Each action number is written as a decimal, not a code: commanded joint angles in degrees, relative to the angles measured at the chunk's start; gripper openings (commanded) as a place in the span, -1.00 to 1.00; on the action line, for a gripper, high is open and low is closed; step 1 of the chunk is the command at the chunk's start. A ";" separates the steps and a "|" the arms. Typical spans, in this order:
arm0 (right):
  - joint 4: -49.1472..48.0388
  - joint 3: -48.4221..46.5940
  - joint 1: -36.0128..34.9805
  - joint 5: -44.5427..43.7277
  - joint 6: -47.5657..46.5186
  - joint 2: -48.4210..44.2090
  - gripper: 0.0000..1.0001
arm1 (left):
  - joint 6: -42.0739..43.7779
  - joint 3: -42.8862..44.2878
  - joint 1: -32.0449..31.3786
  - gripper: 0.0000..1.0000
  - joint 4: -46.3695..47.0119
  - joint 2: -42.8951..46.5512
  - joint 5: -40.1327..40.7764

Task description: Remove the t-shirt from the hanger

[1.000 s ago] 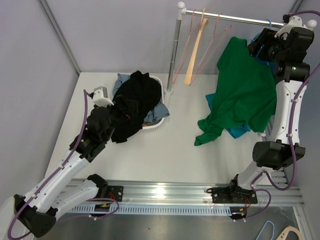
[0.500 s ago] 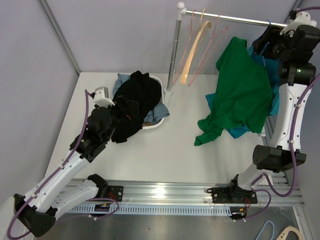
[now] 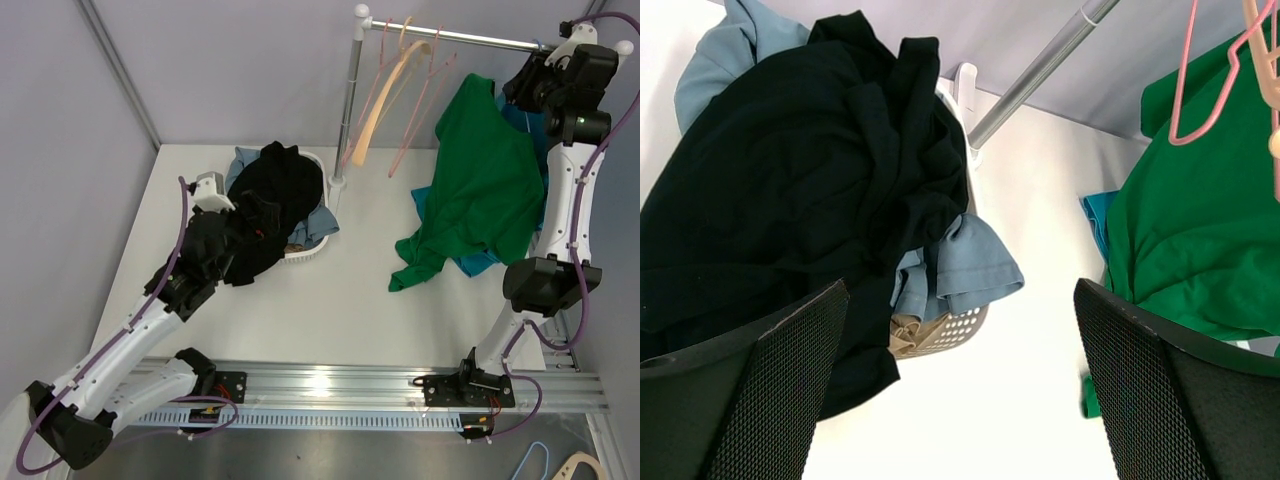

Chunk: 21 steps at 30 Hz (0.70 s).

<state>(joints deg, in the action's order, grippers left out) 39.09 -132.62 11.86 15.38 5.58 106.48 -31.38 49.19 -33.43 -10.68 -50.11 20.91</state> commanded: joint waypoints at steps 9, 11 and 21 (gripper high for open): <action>-0.60 -5.80 -0.69 2.29 0.13 -0.92 -1.00 | 0.70 2.05 -0.58 0.99 2.50 -0.43 0.63; -0.07 -7.48 -1.48 2.20 0.48 -1.01 -1.00 | 0.70 2.23 -0.67 0.99 2.24 -0.26 0.54; -1.12 -7.22 -5.53 0.97 1.79 -7.86 -1.00 | 16.15 4.42 -10.76 0.99 8.21 1.42 1.51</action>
<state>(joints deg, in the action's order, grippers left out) 41.54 -139.24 7.27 16.56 6.00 103.83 -23.77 49.93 -40.91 -7.88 -49.71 21.91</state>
